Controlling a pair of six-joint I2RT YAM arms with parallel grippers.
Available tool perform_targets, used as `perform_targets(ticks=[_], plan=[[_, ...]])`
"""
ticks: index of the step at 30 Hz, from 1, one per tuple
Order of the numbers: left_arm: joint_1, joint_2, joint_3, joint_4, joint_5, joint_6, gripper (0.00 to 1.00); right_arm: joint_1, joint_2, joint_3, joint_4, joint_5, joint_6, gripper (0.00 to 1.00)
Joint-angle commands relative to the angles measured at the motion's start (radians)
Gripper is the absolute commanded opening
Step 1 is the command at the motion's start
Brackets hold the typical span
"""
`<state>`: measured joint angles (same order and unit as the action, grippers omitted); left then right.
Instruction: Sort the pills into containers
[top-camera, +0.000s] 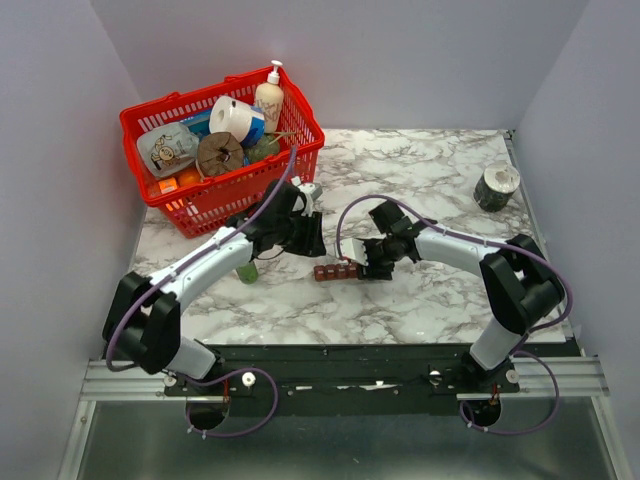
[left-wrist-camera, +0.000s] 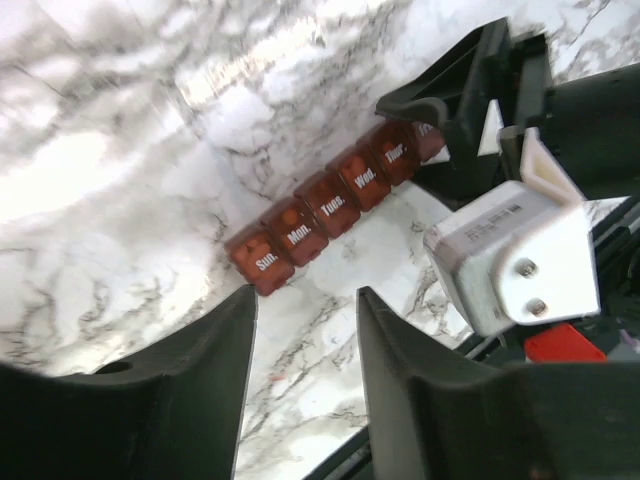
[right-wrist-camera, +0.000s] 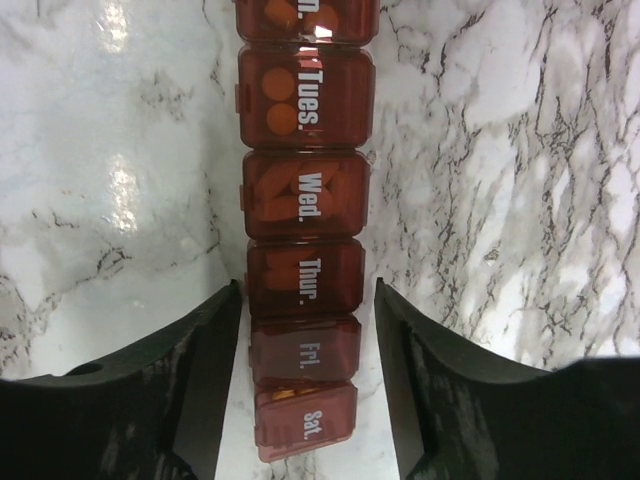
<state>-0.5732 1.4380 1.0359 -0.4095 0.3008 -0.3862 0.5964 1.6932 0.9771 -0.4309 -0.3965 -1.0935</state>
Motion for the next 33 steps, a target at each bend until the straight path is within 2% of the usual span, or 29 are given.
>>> perform_targets(ticks=[1, 2, 3, 5, 6, 8, 9, 12, 15, 16, 17, 20, 22, 24, 27, 33], plan=[[0.007, -0.115, -0.023, 0.014, -0.123, 0.052, 0.63, -0.001, -0.018, 0.0, -0.054, -0.002, 0.036, 0.8], [0.007, -0.157, -0.034, 0.021, -0.146, 0.064, 0.68, -0.007, -0.044, 0.003, -0.054, -0.002, 0.041, 0.84], [0.009, -0.18, -0.04, 0.031, -0.155, 0.07, 0.71, -0.012, -0.056, 0.005, -0.061, -0.011, 0.043, 0.99], [0.01, -0.249, -0.051, 0.055, -0.166, 0.102, 0.75, -0.026, -0.098, 0.009, -0.069, -0.021, 0.047, 1.0], [0.012, -0.273, -0.053, 0.061, -0.195, 0.109, 0.82, -0.029, -0.112, 0.011, -0.078, -0.019, 0.053, 1.0], [0.022, -0.345, -0.062, 0.093, -0.21, 0.121, 0.9, -0.046, -0.145, 0.02, -0.089, -0.024, 0.078, 1.0], [0.029, -0.37, -0.068, 0.107, -0.207, 0.127, 0.99, -0.052, -0.186, 0.024, -0.094, -0.03, 0.093, 1.0], [0.065, -0.473, -0.114, 0.21, -0.172, 0.11, 0.99, -0.086, -0.281, 0.055, -0.091, -0.039, 0.197, 1.0], [0.095, -0.557, -0.143, 0.27, -0.19, 0.102, 0.99, -0.131, -0.358, 0.109, -0.059, -0.035, 0.407, 1.0], [0.098, -0.57, -0.143, 0.265, -0.212, 0.118, 0.99, -0.145, -0.404, 0.126, -0.048, -0.031, 0.554, 1.0], [0.099, -0.591, -0.136, 0.255, -0.229, 0.124, 0.99, -0.194, -0.423, 0.144, -0.045, -0.034, 0.622, 1.0], [0.102, -0.614, -0.108, 0.19, -0.253, 0.162, 0.99, -0.334, -0.486, 0.205, 0.006, -0.137, 0.936, 1.0], [0.101, -0.625, -0.094, 0.14, -0.258, 0.176, 0.99, -0.345, -0.51, 0.259, 0.029, -0.038, 1.065, 1.0], [0.102, -0.643, -0.088, 0.114, -0.269, 0.193, 0.99, -0.345, -0.543, 0.287, 0.029, 0.083, 1.124, 1.0], [0.102, -0.686, -0.096, 0.09, -0.293, 0.199, 0.99, -0.346, -0.587, 0.328, 0.027, 0.151, 1.175, 1.0], [0.102, -0.735, -0.096, 0.068, -0.316, 0.217, 0.99, -0.345, -0.652, 0.36, 0.018, 0.203, 1.175, 1.0]])
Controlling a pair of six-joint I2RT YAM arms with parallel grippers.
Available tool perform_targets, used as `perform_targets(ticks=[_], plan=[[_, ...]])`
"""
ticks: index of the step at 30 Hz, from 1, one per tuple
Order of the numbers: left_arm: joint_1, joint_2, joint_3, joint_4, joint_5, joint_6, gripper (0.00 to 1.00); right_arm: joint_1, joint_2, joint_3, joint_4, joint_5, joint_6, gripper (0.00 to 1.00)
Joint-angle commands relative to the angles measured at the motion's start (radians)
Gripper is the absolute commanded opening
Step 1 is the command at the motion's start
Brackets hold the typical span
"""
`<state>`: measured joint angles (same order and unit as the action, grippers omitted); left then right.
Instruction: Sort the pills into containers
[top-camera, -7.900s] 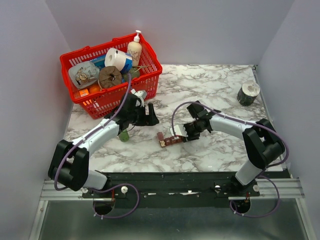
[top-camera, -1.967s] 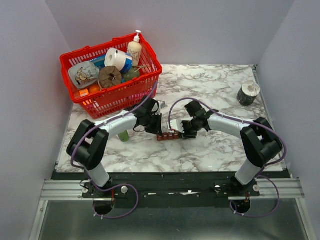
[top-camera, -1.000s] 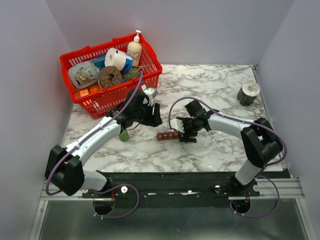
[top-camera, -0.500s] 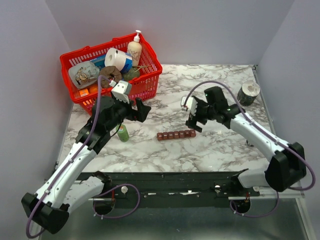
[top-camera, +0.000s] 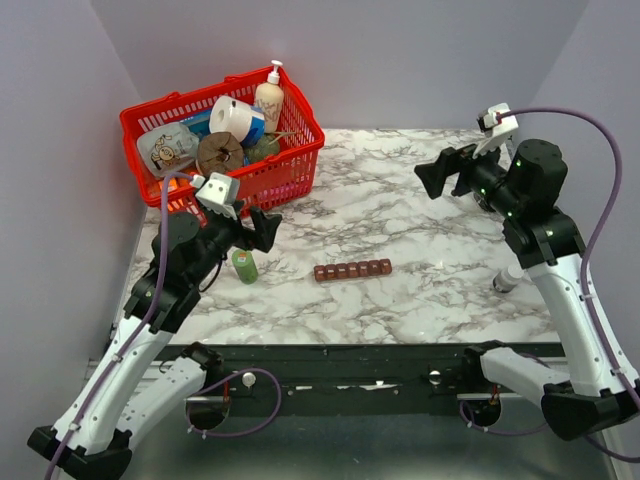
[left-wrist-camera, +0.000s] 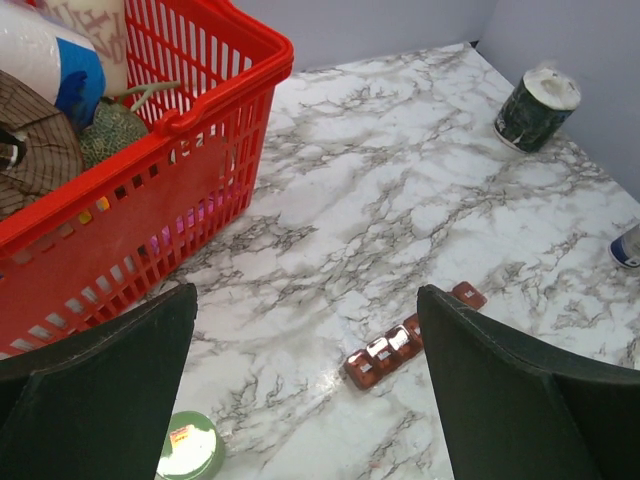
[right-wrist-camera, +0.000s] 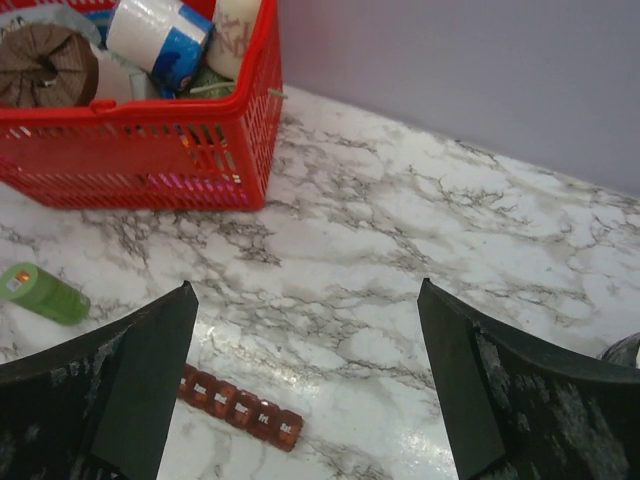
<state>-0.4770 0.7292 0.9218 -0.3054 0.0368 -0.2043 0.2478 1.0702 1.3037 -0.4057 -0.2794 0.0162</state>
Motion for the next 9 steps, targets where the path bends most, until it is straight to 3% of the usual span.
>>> perform_targets(ticks=[1, 9], plan=[[0.006, -0.025, 0.023, -0.05, -0.055, 0.037, 0.99, 0.004, -0.032, 0.035, -0.008, 0.094, 0.062, 1.0], [0.005, -0.03, 0.031, -0.058, -0.058, 0.043, 0.99, 0.004, -0.052, 0.012, -0.004, 0.089, 0.039, 1.0]])
